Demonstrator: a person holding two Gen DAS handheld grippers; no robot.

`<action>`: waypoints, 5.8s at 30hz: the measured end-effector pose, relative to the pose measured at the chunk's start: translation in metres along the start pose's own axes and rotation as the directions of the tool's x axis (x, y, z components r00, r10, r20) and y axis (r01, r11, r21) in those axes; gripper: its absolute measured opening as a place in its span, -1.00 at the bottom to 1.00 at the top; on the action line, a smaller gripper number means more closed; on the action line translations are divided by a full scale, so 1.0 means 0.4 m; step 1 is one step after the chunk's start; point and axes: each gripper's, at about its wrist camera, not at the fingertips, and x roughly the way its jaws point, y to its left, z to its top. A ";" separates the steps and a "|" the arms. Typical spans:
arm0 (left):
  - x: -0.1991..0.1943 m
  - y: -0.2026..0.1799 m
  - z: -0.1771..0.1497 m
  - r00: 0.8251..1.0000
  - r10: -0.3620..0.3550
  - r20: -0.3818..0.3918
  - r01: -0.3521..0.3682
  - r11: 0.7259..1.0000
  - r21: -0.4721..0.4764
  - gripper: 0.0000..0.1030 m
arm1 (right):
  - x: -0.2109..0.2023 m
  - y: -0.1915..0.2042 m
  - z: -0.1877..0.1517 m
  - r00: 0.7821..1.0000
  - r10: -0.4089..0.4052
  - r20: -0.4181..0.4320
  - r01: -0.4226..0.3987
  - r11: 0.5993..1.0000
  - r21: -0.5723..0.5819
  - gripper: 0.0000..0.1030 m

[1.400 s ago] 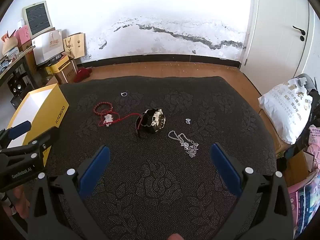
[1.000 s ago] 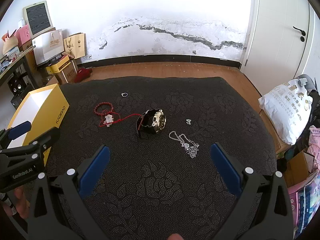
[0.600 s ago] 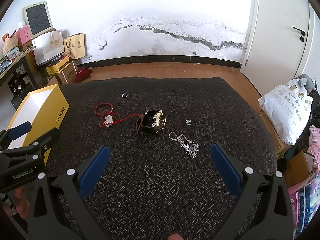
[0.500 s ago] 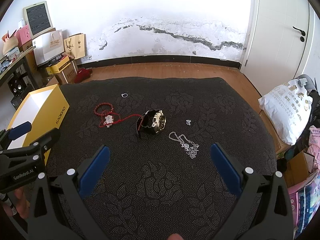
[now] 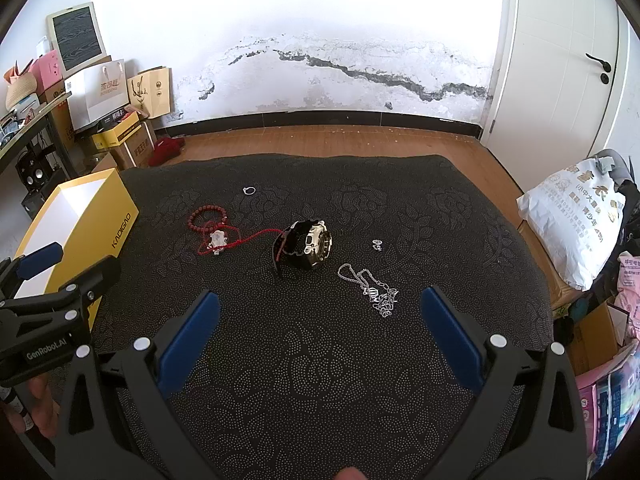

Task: Organize jewelry

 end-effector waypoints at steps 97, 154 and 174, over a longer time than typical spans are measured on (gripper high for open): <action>0.028 -0.005 -0.005 1.000 0.009 -0.026 -0.009 1.000 0.004 0.88 | 0.001 0.005 0.000 1.000 0.007 -0.002 -0.007 1.000 -0.001 0.89; 0.618 0.061 0.109 0.980 0.018 -0.200 -0.019 1.000 -0.004 0.89 | 0.168 -0.121 0.039 0.996 0.049 -0.080 -0.039 0.992 0.119 0.89; 0.567 0.100 0.116 0.982 0.080 -0.169 -0.077 0.997 0.023 -0.86 | 0.176 -0.110 0.056 0.998 0.037 -0.058 -0.030 0.993 0.113 0.89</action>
